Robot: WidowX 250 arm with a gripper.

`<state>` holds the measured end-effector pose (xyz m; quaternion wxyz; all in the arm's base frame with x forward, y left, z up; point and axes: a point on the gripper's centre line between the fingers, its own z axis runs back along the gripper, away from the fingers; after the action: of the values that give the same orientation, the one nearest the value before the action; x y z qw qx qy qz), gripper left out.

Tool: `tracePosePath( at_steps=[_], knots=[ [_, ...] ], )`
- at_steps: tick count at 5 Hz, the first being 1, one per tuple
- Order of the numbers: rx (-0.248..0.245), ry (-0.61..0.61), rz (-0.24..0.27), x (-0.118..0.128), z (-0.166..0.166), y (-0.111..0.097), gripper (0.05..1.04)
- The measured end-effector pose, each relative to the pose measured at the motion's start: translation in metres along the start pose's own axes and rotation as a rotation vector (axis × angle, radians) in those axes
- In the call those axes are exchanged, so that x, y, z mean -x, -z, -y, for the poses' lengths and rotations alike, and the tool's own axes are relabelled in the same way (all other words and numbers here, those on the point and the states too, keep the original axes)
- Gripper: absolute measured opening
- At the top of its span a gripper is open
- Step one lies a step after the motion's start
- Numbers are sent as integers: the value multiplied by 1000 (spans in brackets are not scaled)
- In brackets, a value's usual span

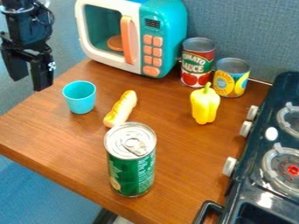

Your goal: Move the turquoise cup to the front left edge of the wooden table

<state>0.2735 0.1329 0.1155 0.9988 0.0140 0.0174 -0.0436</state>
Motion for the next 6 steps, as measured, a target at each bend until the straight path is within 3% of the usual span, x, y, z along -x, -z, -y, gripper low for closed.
tracePosePath(
  at_steps=[1,2,3,4,5,6],
  knots=[
    [16,-10,-25,1,1,10,1001],
    [64,-192,90,-19,6,11,1001],
    [59,-287,117,-23,3,10,1001],
    [37,-446,97,-29,-5,18,1001],
    [-47,-657,106,-30,-20,18,1001],
    [-87,-787,107,-38,-16,19,1001]
  ],
)
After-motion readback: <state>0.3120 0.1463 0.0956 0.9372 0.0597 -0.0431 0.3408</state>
